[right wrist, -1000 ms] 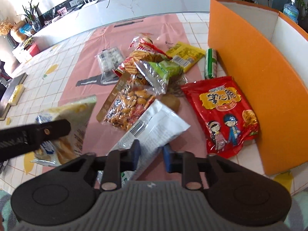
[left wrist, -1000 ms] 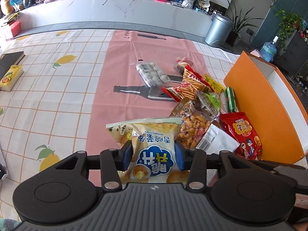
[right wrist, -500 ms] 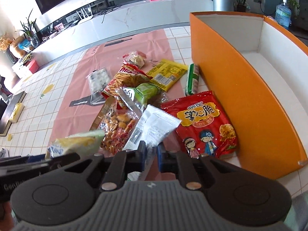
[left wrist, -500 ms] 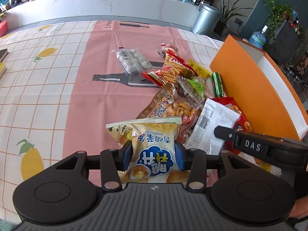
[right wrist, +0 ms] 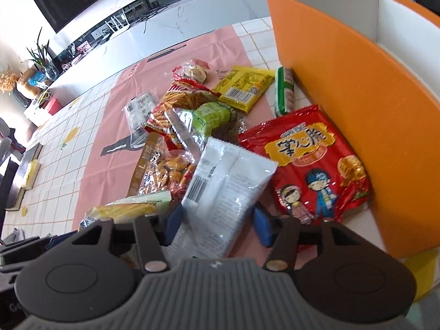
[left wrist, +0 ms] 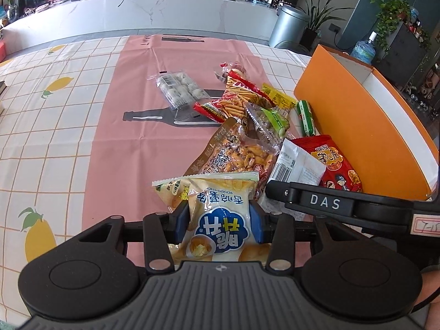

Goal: Organize snacks
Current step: 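Reach the right tool to the white plastic packet and close on it, then carry the chip bag in the left tool while the right tool carries the white packet over the box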

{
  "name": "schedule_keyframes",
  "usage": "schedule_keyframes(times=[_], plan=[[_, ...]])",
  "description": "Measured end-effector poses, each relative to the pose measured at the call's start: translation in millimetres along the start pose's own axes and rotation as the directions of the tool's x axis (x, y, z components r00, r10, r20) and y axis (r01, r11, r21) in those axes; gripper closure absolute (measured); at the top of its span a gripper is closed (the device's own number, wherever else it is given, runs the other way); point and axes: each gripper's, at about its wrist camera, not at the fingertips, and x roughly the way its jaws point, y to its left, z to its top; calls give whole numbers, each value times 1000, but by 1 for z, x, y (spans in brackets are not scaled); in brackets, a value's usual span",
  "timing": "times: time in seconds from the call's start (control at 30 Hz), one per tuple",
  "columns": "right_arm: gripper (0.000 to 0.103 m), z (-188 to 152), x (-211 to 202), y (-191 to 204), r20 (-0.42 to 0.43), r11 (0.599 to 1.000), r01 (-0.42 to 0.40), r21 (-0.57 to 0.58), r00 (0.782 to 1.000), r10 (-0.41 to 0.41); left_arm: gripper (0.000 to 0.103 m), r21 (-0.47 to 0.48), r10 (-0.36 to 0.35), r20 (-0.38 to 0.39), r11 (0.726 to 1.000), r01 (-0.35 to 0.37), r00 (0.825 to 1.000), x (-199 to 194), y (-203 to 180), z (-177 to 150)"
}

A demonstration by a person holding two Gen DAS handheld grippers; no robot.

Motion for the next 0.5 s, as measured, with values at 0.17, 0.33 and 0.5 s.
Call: schedule_keyframes(times=[0.17,0.33,0.5], plan=[[49,-2,3,-1,8,1000,-10,16,1000,10,53,0,2,0,1000,-2,1000,0,0,0],[61,-4,-8,2,14,1000,-2,-7,1000,2,53,-13,5,-3,1000,-5,1000,-1,0,0],[73,-4,-27,4,29,999,-8,-37,1000,9,53,-16,20,14,1000,-20,1000,-10,-4,1]])
